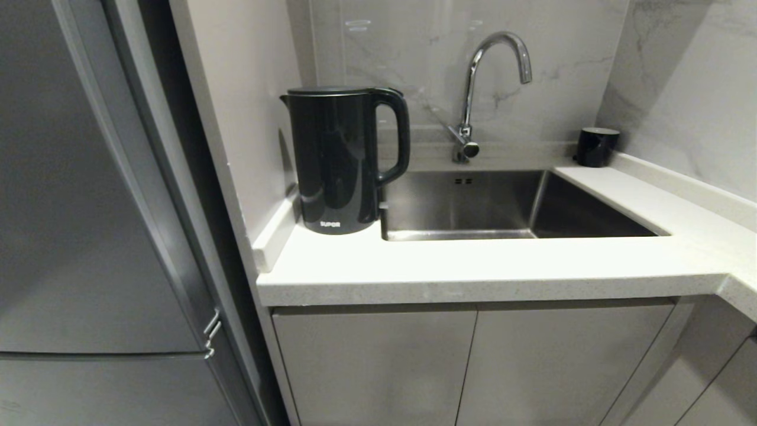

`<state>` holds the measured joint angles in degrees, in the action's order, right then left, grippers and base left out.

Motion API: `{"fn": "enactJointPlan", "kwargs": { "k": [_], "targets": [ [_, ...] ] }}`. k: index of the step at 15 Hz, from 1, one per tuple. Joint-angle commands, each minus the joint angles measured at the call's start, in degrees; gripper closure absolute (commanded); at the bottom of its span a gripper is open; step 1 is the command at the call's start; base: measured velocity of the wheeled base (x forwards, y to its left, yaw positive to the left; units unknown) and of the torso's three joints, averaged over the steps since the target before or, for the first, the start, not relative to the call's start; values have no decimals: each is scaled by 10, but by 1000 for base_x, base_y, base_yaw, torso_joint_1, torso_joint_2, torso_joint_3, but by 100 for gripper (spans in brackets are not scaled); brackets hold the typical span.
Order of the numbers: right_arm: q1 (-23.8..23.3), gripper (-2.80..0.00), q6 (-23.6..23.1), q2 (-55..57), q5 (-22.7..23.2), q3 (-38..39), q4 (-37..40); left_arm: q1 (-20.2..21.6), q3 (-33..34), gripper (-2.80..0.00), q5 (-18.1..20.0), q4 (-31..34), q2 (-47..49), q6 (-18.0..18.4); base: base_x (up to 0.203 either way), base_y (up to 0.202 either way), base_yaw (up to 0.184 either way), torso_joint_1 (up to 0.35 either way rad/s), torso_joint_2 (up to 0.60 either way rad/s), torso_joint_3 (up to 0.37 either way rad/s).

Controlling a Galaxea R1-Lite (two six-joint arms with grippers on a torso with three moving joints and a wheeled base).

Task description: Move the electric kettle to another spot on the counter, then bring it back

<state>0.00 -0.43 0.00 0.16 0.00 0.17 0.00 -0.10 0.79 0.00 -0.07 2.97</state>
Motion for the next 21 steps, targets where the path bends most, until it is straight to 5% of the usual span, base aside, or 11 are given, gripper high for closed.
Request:
{"fn": "enactJointPlan", "kwargs": {
  "k": [1,21],
  "targets": [
    [0,0,0,0,0,0,0,0,0,0,0,0,1,0,0,0,0,0,0,0],
    [0,0,1,0,0,0,0,0,0,0,0,0,1,0,0,0,0,0,0,0]
  ]
}}
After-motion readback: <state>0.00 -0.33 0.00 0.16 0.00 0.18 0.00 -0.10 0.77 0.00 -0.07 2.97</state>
